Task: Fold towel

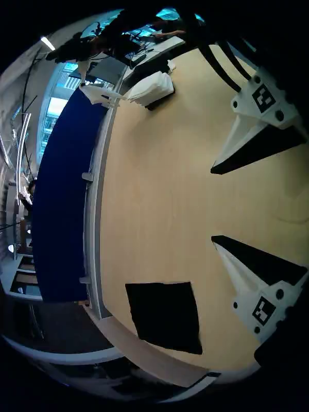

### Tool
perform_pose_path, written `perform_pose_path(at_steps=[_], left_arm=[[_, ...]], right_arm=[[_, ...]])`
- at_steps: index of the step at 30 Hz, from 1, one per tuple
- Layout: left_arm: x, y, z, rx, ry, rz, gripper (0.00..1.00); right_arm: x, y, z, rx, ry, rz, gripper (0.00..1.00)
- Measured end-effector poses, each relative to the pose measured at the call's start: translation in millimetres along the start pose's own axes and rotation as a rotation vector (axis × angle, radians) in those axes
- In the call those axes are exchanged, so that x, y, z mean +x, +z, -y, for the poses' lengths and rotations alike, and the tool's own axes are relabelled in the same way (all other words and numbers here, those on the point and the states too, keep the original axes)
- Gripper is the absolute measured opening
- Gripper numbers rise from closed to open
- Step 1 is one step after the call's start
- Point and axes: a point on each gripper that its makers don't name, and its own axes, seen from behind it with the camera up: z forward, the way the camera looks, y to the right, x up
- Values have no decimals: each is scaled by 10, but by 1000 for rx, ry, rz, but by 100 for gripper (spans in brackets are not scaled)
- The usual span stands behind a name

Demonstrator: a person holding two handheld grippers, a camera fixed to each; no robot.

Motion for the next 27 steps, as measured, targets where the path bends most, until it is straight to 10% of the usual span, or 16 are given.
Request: perform_pose_path(at_steps=[11, 27], left_arm=[[12, 44, -47, -3, -1, 3, 88], [32, 40, -164, -26, 26, 9, 88]], right_arm=[[-240, -55, -51, -10, 28, 23, 2], [-1280, -610, -375, -116, 167, 103, 2]])
